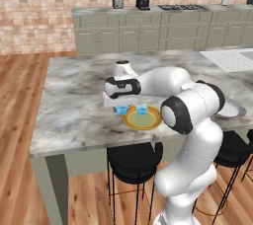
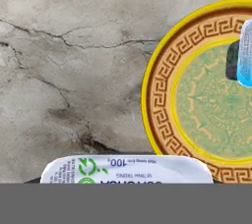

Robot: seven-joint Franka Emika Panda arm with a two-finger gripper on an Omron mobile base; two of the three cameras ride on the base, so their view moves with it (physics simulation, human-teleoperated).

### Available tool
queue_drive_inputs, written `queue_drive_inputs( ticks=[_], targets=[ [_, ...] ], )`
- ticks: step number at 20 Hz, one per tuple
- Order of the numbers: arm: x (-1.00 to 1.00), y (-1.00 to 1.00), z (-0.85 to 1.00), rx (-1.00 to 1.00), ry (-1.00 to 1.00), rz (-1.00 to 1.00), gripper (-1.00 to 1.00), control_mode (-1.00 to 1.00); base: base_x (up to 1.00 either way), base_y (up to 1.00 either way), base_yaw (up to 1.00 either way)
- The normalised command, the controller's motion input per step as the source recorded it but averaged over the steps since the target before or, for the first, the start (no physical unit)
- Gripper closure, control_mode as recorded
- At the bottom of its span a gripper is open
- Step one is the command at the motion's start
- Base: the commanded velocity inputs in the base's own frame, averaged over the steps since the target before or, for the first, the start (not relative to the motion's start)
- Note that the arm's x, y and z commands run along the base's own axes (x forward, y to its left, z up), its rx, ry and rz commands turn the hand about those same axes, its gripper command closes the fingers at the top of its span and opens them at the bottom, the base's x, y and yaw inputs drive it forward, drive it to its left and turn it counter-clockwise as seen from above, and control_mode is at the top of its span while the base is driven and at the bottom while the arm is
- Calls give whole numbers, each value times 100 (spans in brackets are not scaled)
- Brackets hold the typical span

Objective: Place two yogurt containers on each plate.

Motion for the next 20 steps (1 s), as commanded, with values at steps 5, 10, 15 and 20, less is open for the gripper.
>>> queue_drive_inputs(
  ticks=[5,10,15,20],
  targets=[
    [-15,-65,0,0,-10,-11,100,-100,0,0,0],
    [1,-52,-9,0,-1,-3,100,-100,0,0,0],
    [20,-15,-27,-1,0,0,100,-100,0,0,0],
    [27,-12,-25,0,1,0,100,-100,0,0,0]
  ],
)
